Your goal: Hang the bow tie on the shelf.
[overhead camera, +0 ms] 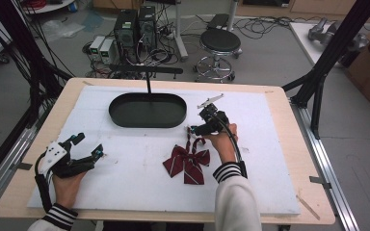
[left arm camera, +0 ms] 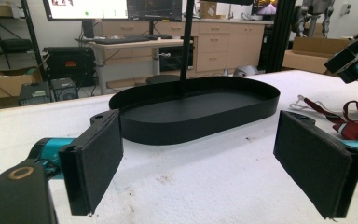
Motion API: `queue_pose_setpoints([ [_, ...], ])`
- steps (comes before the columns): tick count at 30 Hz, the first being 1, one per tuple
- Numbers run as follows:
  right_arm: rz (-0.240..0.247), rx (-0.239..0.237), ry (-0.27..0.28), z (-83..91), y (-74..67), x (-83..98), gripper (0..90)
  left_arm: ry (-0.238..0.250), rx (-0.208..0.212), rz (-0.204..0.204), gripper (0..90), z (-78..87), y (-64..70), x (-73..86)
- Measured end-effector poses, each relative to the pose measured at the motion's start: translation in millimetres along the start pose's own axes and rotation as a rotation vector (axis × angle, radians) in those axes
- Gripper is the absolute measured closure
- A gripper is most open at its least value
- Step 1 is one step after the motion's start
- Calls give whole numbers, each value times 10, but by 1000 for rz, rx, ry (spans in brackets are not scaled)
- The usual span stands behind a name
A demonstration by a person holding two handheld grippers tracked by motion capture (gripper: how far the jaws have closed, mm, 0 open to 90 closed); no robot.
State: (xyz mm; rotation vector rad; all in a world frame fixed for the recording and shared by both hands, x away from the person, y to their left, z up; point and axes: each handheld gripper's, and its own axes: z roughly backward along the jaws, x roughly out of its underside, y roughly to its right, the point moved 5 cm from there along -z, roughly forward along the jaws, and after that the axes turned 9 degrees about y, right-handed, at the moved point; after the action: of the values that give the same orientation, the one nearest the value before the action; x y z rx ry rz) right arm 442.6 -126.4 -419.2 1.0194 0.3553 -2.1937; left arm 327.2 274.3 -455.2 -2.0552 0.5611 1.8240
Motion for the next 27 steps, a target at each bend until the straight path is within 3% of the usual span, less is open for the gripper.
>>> queue_pose_setpoints([
  [14, -23, -38, -115, -259, -5, 106, 347, 4, -1, 3, 160, 5, -2, -2],
  [27, -8, -54, -187, -363, -47, 170, 481, 3, 0, 1, 159, 8, -3, -2],
])
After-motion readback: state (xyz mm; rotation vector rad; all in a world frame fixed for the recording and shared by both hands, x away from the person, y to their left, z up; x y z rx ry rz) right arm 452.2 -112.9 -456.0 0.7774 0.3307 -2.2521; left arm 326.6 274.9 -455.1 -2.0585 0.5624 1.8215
